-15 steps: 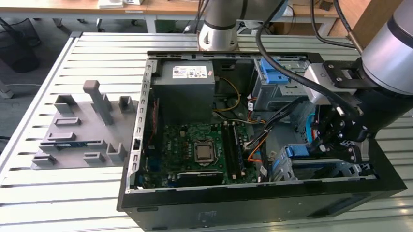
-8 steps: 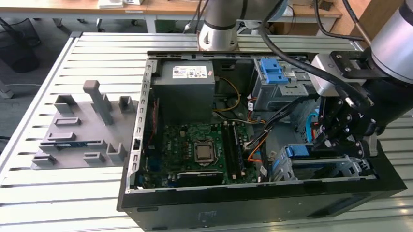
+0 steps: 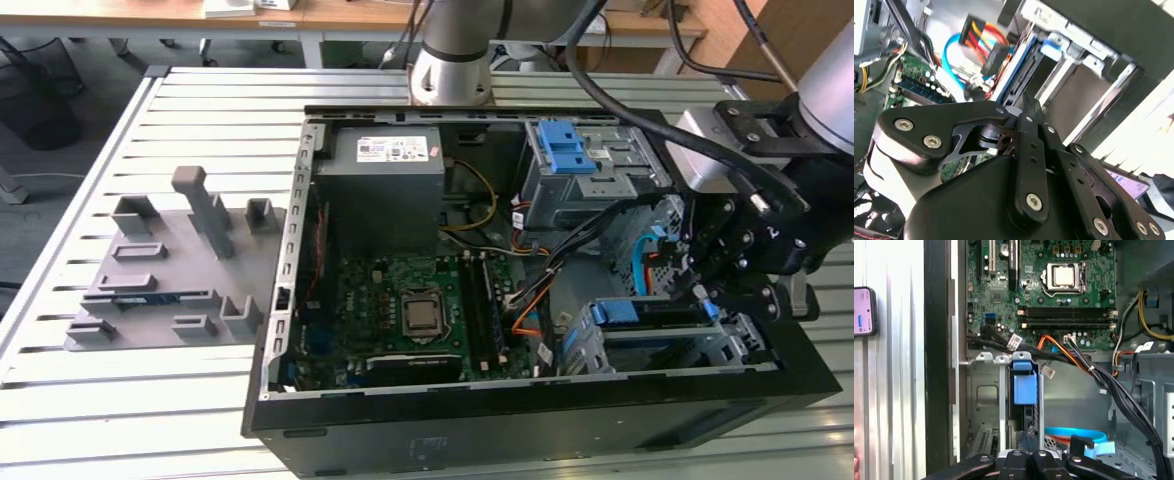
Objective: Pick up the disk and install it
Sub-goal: 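Insert the first disk wire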
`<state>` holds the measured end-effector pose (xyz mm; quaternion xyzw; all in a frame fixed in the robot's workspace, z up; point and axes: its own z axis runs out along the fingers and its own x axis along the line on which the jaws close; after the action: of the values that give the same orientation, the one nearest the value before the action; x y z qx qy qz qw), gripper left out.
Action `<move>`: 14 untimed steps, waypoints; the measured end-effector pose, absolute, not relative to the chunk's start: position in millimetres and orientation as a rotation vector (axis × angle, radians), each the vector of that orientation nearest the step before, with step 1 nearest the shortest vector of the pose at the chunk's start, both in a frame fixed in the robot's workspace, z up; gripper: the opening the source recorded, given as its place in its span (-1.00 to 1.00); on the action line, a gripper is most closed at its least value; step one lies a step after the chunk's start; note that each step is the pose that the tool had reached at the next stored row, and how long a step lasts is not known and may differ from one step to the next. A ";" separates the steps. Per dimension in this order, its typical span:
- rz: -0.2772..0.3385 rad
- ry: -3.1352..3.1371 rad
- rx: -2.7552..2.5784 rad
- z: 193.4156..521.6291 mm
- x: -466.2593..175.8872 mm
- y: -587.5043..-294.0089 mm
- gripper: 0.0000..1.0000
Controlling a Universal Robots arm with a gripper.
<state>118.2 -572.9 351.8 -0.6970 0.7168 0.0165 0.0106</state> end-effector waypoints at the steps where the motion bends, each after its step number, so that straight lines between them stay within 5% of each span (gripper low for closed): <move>1: 0.051 2.237 -2.175 351.8 121.0 -572.6 -0.79; 14: 0.033 2.232 -2.164 363.5 129.0 -559.5 -0.79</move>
<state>129.0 -559.5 363.5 -0.6959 0.7179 0.0106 0.0165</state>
